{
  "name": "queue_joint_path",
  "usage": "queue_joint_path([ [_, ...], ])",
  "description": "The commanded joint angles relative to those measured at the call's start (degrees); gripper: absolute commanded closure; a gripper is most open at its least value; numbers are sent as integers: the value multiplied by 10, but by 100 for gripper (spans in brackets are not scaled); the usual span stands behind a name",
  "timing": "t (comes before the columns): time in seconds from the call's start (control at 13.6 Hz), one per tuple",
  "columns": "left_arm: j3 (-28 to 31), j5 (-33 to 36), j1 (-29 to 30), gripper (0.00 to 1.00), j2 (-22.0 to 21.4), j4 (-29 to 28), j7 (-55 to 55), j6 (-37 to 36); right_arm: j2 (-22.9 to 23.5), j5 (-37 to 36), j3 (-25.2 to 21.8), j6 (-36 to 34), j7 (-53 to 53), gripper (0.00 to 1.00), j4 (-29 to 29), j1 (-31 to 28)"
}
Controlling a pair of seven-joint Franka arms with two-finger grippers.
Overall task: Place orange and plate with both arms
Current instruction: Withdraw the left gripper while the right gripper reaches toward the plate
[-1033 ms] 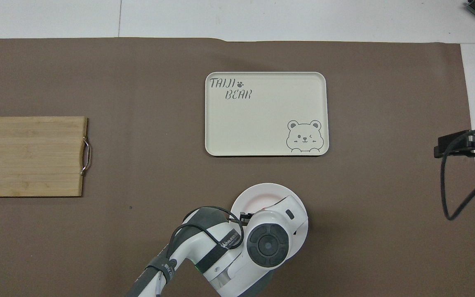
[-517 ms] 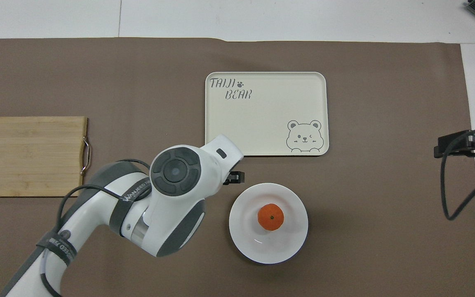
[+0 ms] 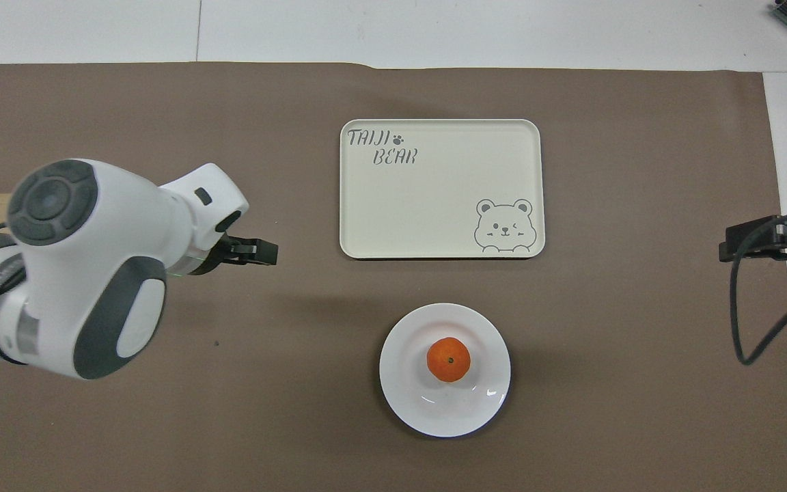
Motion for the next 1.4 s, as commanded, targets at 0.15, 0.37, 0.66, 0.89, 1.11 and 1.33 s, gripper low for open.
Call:
queue_joint_path([
  [0.15, -8, 13, 99, 0, -5, 96, 71, -72, -3, 15, 5, -5, -34, 0, 2, -5],
  [0.37, -8, 63, 114, 0, 8, 188, 92, -138, -23, 20, 7, 38, -101, 0, -46, 0],
  [0.66, -5, 57, 142, 0, 55, 301, 103, -242, -18, 94, 7, 89, -96, 0, -113, -1],
  [0.89, -5, 64, 142, 0, 57, 316, 101, -268, 0, 181, 7, 151, -101, 0, -192, 23],
  [1.11, -2, 60, 153, 0, 29, 271, 103, -264, 2, 246, 7, 220, -103, 0, -290, 56],
  [1.33, -2, 60, 153, 0, 21, 260, 104, -271, 17, 316, 7, 252, -169, 0, -346, 61],
])
